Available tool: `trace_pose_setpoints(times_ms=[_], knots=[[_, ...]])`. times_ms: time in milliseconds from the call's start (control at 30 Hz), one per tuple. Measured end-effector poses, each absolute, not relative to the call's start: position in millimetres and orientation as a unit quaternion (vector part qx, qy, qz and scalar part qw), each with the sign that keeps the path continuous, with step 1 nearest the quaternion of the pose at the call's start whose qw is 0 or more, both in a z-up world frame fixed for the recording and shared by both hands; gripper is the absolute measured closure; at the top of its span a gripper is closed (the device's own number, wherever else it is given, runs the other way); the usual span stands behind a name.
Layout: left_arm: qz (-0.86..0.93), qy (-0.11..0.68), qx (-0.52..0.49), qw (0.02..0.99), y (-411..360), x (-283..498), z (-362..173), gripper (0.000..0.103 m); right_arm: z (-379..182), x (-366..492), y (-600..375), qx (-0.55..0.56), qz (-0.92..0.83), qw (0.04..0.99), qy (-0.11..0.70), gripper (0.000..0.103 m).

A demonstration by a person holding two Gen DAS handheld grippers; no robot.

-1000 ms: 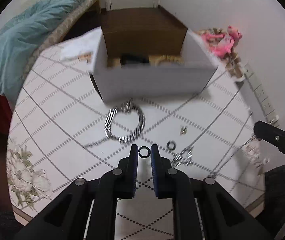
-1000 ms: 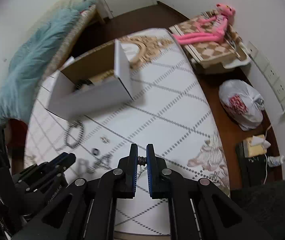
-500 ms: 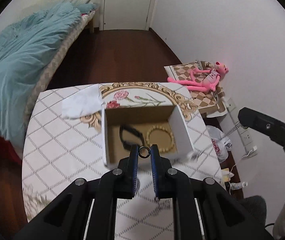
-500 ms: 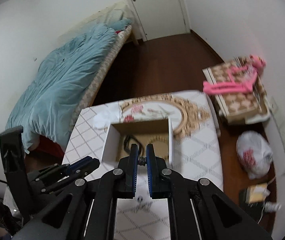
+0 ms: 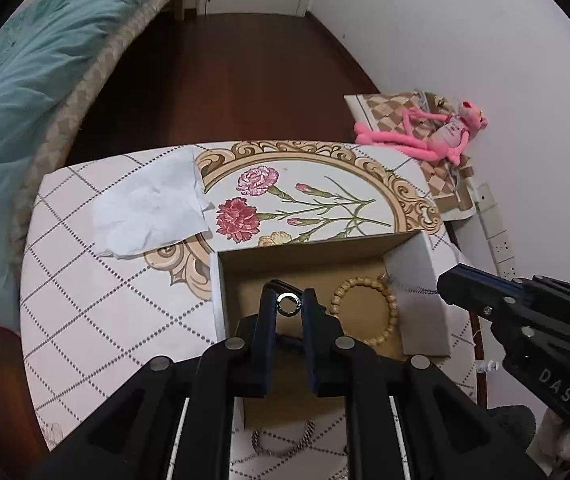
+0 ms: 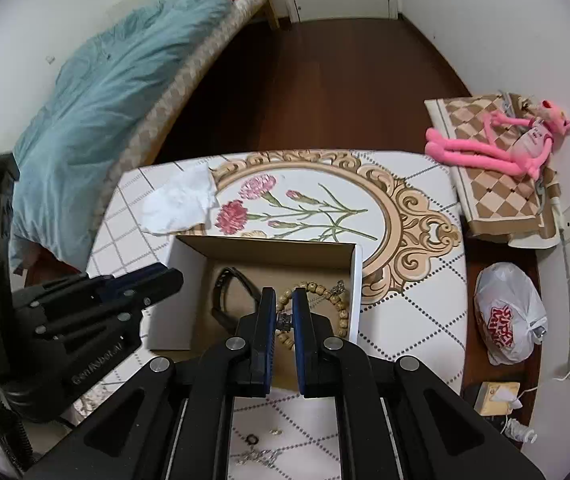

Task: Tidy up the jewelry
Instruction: 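Carry the chain with the right gripper into the box while the left gripper drops the ring in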

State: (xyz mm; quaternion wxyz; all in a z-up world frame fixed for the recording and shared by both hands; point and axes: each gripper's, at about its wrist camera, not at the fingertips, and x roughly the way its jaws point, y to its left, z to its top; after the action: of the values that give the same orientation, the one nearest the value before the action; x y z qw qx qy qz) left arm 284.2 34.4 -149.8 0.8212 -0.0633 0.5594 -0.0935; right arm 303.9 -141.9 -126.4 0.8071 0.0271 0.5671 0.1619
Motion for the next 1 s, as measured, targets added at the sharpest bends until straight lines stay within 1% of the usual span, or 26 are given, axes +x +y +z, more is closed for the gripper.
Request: trace_pose_setpoints(times_ms=[233, 300, 333, 367, 400, 433, 467, 500, 533, 567, 600, 633, 667, 700, 733, 767, 867, 900, 933, 1000], knots=[[-0.072, 0.581, -0.071, 0.807, 41, 307, -155, 0.091, -157, 330, -144, 0.028, 0.158, 0.782, 0.602, 0.093], [-0.062, 0.579, -0.067, 0.810, 43, 310, -152, 0.081, -161, 334, -145, 0.033, 0.158, 0.776, 0.609, 0.093], [-0.058, 0.577, -0.065, 0.812, 44, 311, -150, 0.067, -162, 334, -146, 0.032, 0.156, 0.776, 0.611, 0.092], [-0.050, 0.572, -0.060, 0.817, 45, 310, -148, 0.052, -162, 334, -146, 0.029, 0.154, 0.776, 0.611, 0.091], [-0.046, 0.568, -0.057, 0.820, 46, 310, -146, 0.046, -162, 334, -146, 0.025, 0.152, 0.778, 0.609, 0.091], [-0.036, 0.561, -0.052, 0.826, 48, 307, -142, 0.036, -161, 333, -146, 0.022, 0.150, 0.780, 0.607, 0.087], [-0.029, 0.558, -0.049, 0.828, 49, 306, -140, 0.032, -159, 332, -146, 0.018, 0.147, 0.783, 0.605, 0.079], [-0.025, 0.557, -0.048, 0.829, 51, 305, -139, 0.032, -157, 330, -146, 0.014, 0.145, 0.784, 0.603, 0.072], [-0.016, 0.551, -0.047, 0.833, 53, 301, -136, 0.031, -156, 329, -146, 0.014, 0.144, 0.785, 0.603, 0.058], [-0.008, 0.548, -0.045, 0.836, 55, 298, -135, 0.023, -154, 327, -147, 0.012, 0.140, 0.787, 0.600, 0.045], [0.000, 0.544, -0.041, 0.838, 57, 294, -133, 0.017, -152, 324, -146, 0.005, 0.135, 0.792, 0.596, 0.041], [0.007, 0.542, -0.039, 0.840, 58, 291, -133, 0.005, -150, 321, -146, -0.002, 0.131, 0.795, 0.592, 0.034], [0.016, 0.536, -0.037, 0.843, 59, 286, -132, 0.000, -149, 318, -144, -0.013, 0.125, 0.799, 0.588, 0.028], [0.025, 0.530, -0.032, 0.847, 60, 280, -132, 0.000, -148, 315, -144, -0.019, 0.119, 0.801, 0.587, 0.023], [0.033, 0.526, -0.028, 0.849, 60, 275, -132, 0.000, -148, 312, -144, -0.025, 0.112, 0.802, 0.586, 0.015], [0.039, 0.522, -0.024, 0.852, 60, 270, -132, 0.000, -149, 307, -143, -0.031, 0.106, 0.802, 0.587, 0.012], [0.052, 0.514, -0.015, 0.856, 59, 257, -136, 0.000, -154, 295, -141, -0.054, 0.084, 0.804, 0.586, 0.011], [0.055, 0.514, -0.015, 0.856, 59, 254, -137, 0.000, -157, 291, -141, -0.061, 0.077, 0.805, 0.585, 0.009], [0.057, 0.514, -0.019, 0.855, 60, 249, -139, 0.000, -159, 287, -141, -0.065, 0.072, 0.805, 0.586, 0.005], [0.061, 0.517, -0.022, 0.854, 59, 243, -143, 0.000, -162, 282, -142, -0.062, 0.070, 0.805, 0.586, 0.004]])
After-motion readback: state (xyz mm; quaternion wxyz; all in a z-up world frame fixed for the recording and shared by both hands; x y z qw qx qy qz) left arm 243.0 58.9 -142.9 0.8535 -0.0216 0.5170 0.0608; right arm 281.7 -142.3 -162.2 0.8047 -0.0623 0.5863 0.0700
